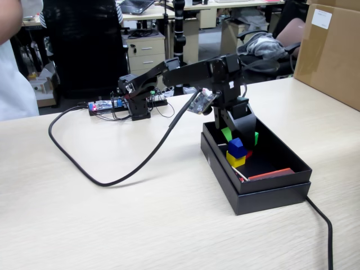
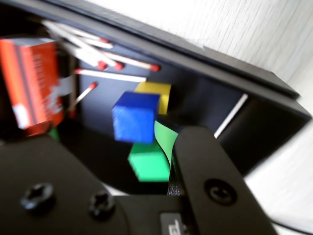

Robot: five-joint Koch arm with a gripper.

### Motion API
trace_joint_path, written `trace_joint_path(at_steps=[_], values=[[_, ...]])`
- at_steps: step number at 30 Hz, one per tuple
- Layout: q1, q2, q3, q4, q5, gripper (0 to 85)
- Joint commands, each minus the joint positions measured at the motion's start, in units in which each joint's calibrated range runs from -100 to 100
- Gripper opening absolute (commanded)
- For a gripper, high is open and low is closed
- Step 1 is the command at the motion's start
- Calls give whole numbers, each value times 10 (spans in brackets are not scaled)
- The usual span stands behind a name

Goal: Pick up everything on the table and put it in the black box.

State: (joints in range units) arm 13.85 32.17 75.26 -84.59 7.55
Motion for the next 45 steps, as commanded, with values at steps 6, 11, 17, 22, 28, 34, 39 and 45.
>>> trace_joint_path(at_steps=[6, 11, 17, 22, 28, 34, 39, 45], values=[[-38, -434, -86, -8, -15, 465], [-95, -675, -345, 52, -45, 508], [-135, -928, -770, 267, -72, 508], [-135, -1096, -1063, 422, -78, 513], [-135, -1205, -1284, 543, -78, 515], [-140, -1280, -1447, 679, -97, 513], [-157, -1314, -1578, 760, -117, 513], [-168, -1314, -1699, 856, -129, 513]])
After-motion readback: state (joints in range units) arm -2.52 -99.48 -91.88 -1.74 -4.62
